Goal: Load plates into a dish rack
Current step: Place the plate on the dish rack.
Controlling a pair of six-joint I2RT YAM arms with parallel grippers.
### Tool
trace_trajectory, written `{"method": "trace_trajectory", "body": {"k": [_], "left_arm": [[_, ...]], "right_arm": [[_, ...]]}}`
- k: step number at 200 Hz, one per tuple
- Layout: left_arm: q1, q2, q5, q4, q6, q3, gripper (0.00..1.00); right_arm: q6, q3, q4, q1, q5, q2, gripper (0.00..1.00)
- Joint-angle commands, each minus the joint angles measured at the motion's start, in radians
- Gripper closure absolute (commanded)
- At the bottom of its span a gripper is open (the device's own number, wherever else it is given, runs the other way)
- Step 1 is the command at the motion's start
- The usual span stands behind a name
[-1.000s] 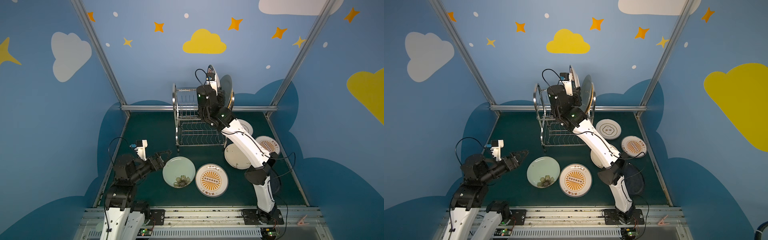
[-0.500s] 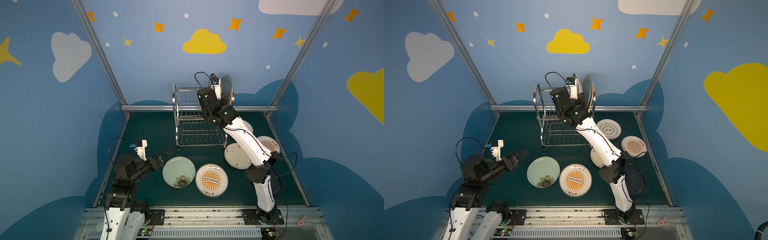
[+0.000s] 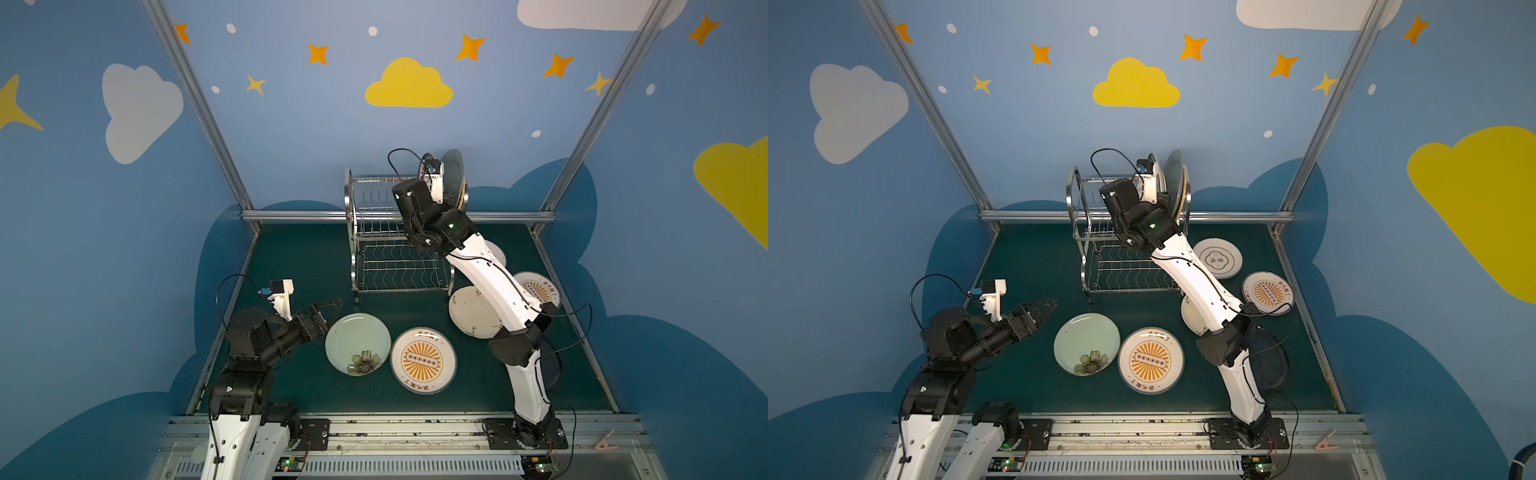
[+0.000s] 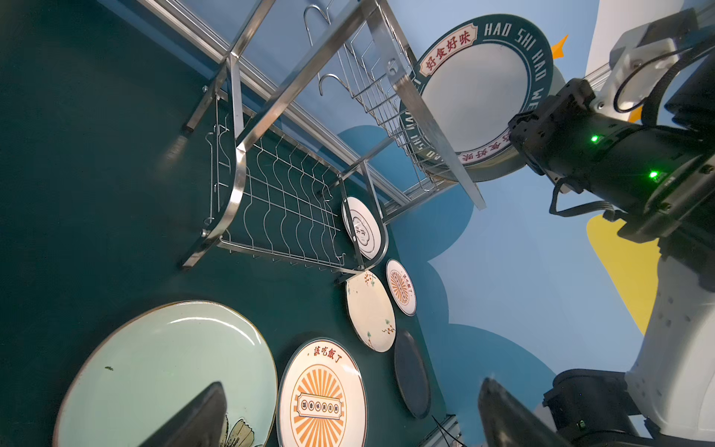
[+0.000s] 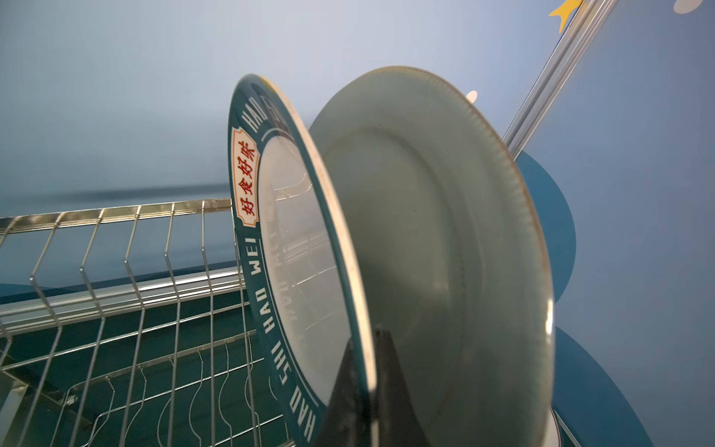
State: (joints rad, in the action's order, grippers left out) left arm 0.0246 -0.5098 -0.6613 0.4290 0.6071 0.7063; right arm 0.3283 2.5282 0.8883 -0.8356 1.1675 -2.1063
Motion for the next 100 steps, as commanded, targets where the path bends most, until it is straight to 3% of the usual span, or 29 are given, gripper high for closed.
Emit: {"method": "trace_trajectory", "body": {"k": [1,62,100], "left_arm": [[-0.004,-0.001,-0.004,-0.025,0.0,-0.011,0.0],[-0.005,0.0,-0.002,-0.024,-0.002,-0.011,0.0],[-0.009,0.0,-0.001,-0.023,-0.001,-0.011,0.0]], "right_arm": [[0.057,0.038,0.029,-0.013,-0.015,-0.011,1.0],[0.078,0.039,0.054,-0.025,-0.049,-0.005,1.0],[0.081,0.039,0.061,-0.033,-0.063,0.002,0.93]]}}
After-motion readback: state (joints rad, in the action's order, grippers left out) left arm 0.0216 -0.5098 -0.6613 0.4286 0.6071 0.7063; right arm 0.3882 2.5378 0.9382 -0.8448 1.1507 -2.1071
